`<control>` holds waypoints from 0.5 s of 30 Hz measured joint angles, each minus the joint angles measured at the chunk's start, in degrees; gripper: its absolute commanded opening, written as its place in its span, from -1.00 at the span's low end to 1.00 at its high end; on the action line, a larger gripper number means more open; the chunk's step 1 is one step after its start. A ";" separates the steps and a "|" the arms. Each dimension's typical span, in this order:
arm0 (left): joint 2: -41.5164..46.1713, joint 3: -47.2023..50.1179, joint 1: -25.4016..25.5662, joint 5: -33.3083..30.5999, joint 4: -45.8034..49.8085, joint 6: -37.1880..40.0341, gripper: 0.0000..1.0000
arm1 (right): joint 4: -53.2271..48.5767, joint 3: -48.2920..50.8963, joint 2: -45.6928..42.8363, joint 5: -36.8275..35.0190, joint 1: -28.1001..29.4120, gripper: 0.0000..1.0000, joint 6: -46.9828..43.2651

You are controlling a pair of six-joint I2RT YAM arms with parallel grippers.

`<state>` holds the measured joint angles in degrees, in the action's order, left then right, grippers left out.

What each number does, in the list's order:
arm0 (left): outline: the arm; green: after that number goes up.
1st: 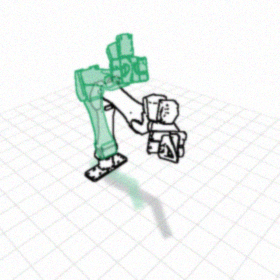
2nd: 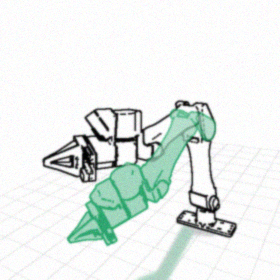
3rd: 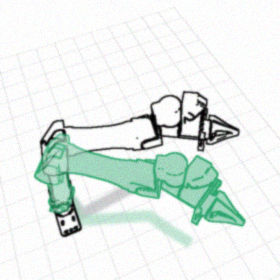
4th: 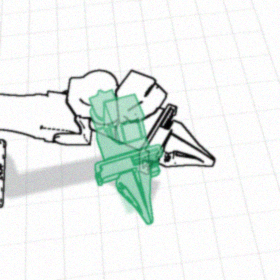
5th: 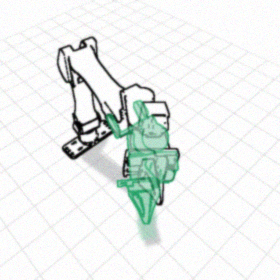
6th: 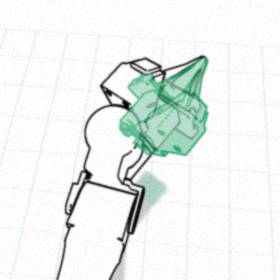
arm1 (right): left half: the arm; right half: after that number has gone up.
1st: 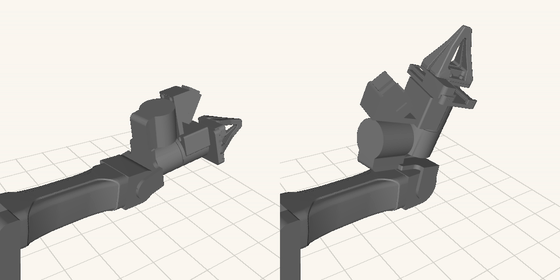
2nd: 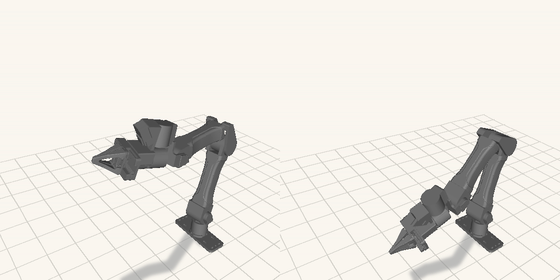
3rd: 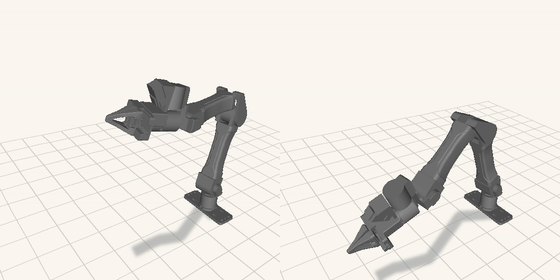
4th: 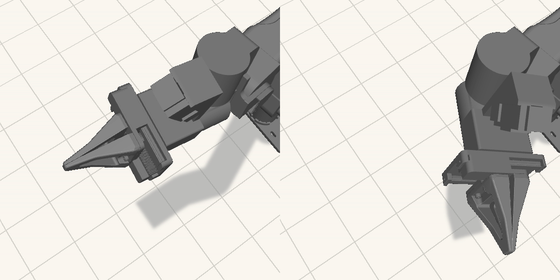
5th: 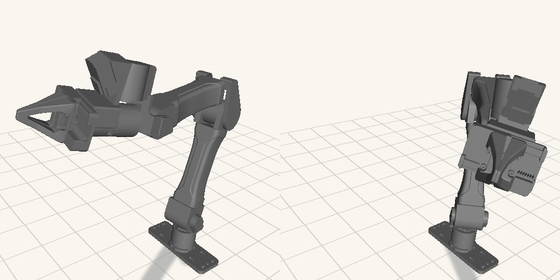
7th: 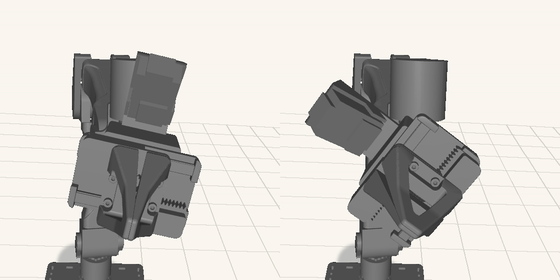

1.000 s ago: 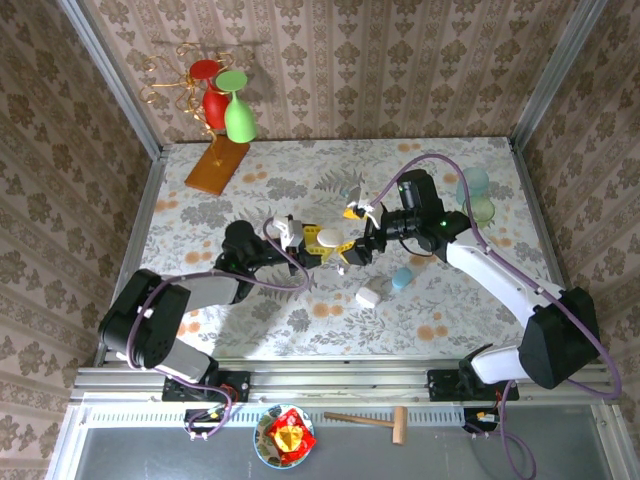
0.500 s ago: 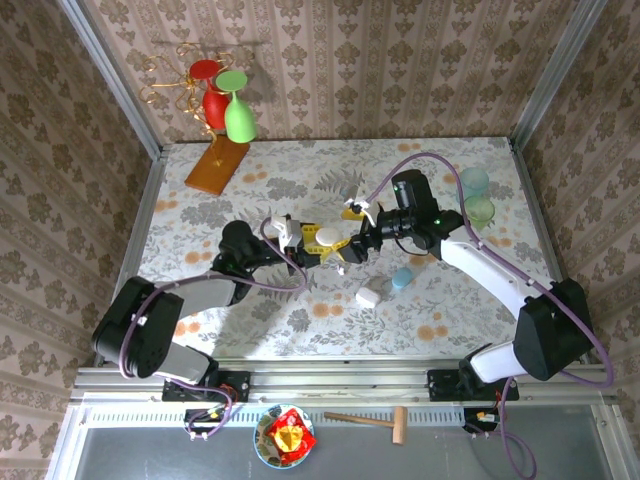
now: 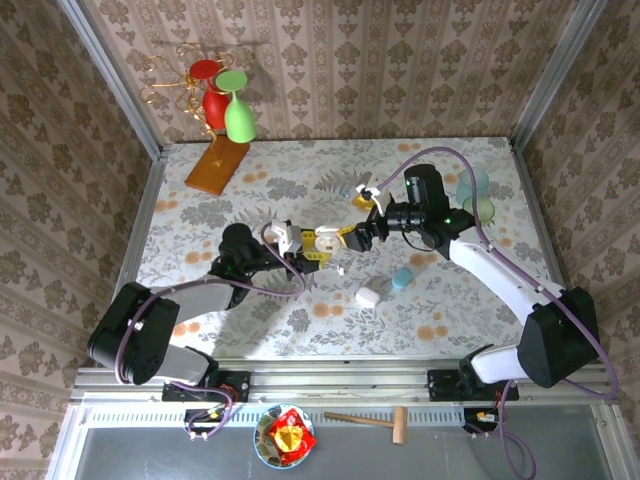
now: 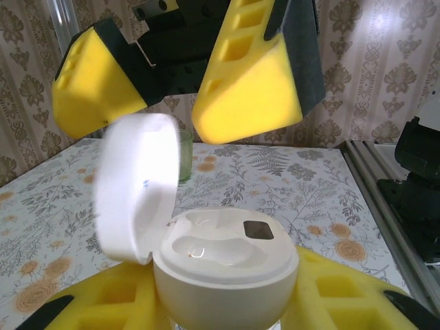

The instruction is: Insert the wireless bluetooth earbuds into the charging case

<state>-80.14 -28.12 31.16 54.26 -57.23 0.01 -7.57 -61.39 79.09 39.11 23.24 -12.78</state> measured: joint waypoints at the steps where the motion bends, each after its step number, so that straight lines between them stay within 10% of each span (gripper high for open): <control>1: 0.04 0.00 -0.02 0.00 -0.02 0.00 -0.49 | 0.02 0.00 0.00 0.00 -0.02 1.00 -0.04; 15: 0.07 1.05 -0.50 -0.26 -2.49 -0.48 -0.49 | 0.52 0.15 -1.62 0.79 -0.37 1.00 4.46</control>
<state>-80.07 -27.07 30.65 54.00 -59.72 -0.47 -7.05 -61.23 77.47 39.90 22.87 -8.32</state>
